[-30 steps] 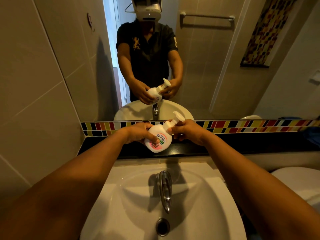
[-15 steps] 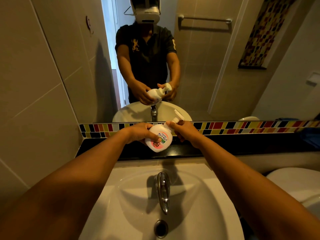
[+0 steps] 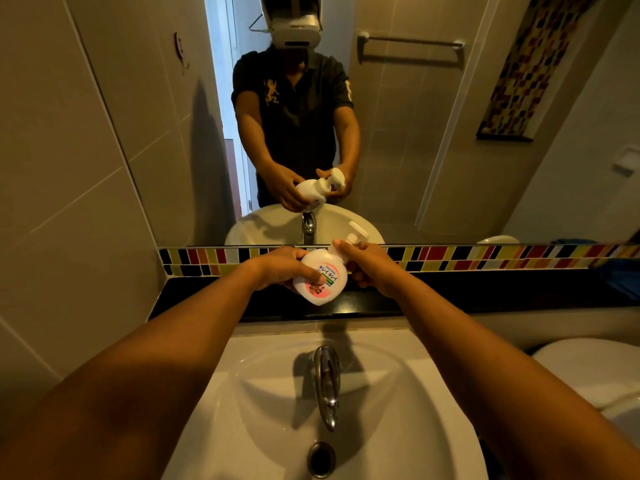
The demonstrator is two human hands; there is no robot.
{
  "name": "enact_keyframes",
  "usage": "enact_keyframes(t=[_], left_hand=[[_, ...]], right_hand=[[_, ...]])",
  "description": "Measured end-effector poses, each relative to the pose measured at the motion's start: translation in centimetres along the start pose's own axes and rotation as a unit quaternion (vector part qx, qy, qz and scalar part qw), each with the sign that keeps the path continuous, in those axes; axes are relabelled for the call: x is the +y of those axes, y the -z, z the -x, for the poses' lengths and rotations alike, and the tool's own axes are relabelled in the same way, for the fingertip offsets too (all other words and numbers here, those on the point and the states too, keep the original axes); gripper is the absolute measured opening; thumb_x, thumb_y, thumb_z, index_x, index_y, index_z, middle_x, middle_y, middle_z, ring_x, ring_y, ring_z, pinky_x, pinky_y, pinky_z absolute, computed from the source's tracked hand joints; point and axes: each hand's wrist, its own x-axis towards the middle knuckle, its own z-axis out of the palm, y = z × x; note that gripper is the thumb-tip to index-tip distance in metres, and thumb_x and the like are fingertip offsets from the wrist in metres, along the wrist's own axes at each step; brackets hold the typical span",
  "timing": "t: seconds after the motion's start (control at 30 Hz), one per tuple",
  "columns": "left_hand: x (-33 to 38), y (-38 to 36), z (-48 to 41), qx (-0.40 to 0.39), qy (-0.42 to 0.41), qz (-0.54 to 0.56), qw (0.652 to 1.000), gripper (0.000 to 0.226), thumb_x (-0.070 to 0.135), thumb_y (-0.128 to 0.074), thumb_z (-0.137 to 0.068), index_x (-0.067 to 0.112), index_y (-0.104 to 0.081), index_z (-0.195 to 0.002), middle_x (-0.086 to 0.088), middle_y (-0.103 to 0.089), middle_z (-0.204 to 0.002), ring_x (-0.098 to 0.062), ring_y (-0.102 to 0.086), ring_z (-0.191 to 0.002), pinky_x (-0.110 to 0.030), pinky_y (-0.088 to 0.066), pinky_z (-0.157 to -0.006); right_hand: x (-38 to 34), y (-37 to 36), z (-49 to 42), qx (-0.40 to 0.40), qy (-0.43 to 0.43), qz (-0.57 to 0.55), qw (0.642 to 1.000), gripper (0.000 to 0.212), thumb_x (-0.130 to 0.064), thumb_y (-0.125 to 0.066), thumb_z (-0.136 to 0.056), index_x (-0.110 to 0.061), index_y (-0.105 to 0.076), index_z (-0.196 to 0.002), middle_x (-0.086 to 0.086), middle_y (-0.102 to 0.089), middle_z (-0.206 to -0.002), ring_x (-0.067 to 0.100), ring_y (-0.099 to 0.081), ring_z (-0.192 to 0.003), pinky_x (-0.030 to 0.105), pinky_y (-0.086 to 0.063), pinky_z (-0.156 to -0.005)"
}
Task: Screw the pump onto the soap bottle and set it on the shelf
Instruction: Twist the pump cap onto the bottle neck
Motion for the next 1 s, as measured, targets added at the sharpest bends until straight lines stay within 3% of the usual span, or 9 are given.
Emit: enact_keyframes(t=[0.17, 0.27, 0.37, 0.53, 0.63, 0.73, 0.9, 1.0], left_hand=[[-0.6, 0.4, -0.1, 0.007, 0.003, -0.010, 1.000, 0.048, 0.022, -0.078, -0.077, 0.016, -0.060, -0.122, -0.007, -0.070, -0.115, -0.022, -0.069, -0.102, -0.041, -0.058, -0.088], [-0.7, 0.3, -0.1, 0.006, 0.006, -0.023, 1.000, 0.047, 0.023, -0.078, -0.078, 0.017, -0.060, -0.120, -0.005, -0.070, -0.112, -0.022, -0.069, -0.101, -0.041, -0.058, -0.089], [-0.7, 0.1, -0.1, 0.001, 0.003, -0.029, 1.000, 0.044, 0.023, -0.078, -0.078, 0.018, -0.060, -0.118, -0.004, -0.071, -0.109, -0.020, -0.070, -0.098, -0.038, -0.059, -0.085], [-1.0, 0.3, 0.0, 0.004, 0.009, -0.027, 1.000, 0.048, 0.023, -0.078, -0.077, 0.017, -0.059, -0.121, -0.005, -0.070, -0.113, -0.022, -0.069, -0.100, -0.042, -0.058, -0.090], [-0.8, 0.2, 0.2, 0.000, 0.008, -0.033, 0.999, 0.047, 0.023, -0.078, -0.077, 0.017, -0.060, -0.120, -0.006, -0.071, -0.112, -0.023, -0.069, -0.101, -0.041, -0.058, -0.089], [-0.5, -0.1, 0.2, -0.001, 0.008, -0.043, 0.999, 0.046, 0.022, -0.077, -0.078, 0.015, -0.060, -0.121, -0.006, -0.070, -0.113, -0.023, -0.069, -0.102, -0.041, -0.057, -0.090], [-0.5, 0.0, 0.3, 0.003, 0.009, -0.039, 0.999, 0.048, 0.022, -0.077, -0.078, 0.016, -0.059, -0.122, -0.007, -0.070, -0.116, -0.024, -0.069, -0.103, -0.044, -0.056, -0.093], [-0.2, -0.1, 0.5, -0.003, 0.002, -0.043, 0.999, 0.043, 0.021, -0.077, -0.079, 0.017, -0.060, -0.118, -0.005, -0.070, -0.111, -0.022, -0.069, -0.101, -0.040, -0.057, -0.090]], right_hand=[[0.1, 0.1, -0.2, -0.074, -0.024, -0.094, 0.993, 0.045, -0.037, -0.061, -0.087, -0.016, -0.056, -0.126, 0.013, -0.056, -0.092, 0.018, -0.048, -0.070, 0.027, -0.041, -0.063], [0.4, 0.2, -0.1, -0.070, -0.034, -0.091, 0.993, 0.038, -0.036, -0.065, -0.089, -0.012, -0.060, -0.118, 0.009, -0.059, -0.087, 0.015, -0.049, -0.066, 0.026, -0.042, -0.061], [0.6, 0.1, -0.1, -0.064, -0.045, -0.082, 0.994, 0.051, -0.048, -0.069, -0.084, -0.008, -0.062, -0.116, 0.009, -0.060, -0.084, 0.014, -0.049, -0.063, 0.025, -0.042, -0.060], [0.8, 0.7, 0.0, -0.112, -0.055, -0.137, 0.983, 0.041, -0.021, -0.065, -0.088, -0.008, -0.055, -0.126, 0.008, -0.058, -0.090, 0.010, -0.049, -0.062, 0.020, -0.041, -0.053], [1.0, 0.7, 0.1, -0.117, -0.058, -0.137, 0.982, 0.037, -0.028, -0.066, -0.091, -0.006, -0.059, -0.120, 0.006, -0.061, -0.082, 0.009, -0.048, -0.059, 0.020, -0.040, -0.052], [1.1, 0.5, 0.4, -0.119, -0.063, -0.144, 0.980, 0.048, -0.041, -0.068, -0.088, -0.007, -0.061, -0.121, 0.005, -0.064, -0.079, 0.010, -0.049, -0.060, 0.021, -0.042, -0.054], [1.2, 1.2, 0.5, -0.136, -0.070, -0.176, 0.972, 0.039, -0.016, -0.064, -0.090, -0.007, -0.055, -0.127, 0.007, -0.064, -0.088, 0.009, -0.052, -0.062, 0.018, -0.044, -0.054], [1.3, 1.0, 0.5, -0.134, -0.064, -0.175, 0.973, 0.045, -0.026, -0.069, -0.088, -0.004, -0.057, -0.126, 0.007, -0.063, -0.086, 0.010, -0.050, -0.062, 0.020, -0.043, -0.053]])
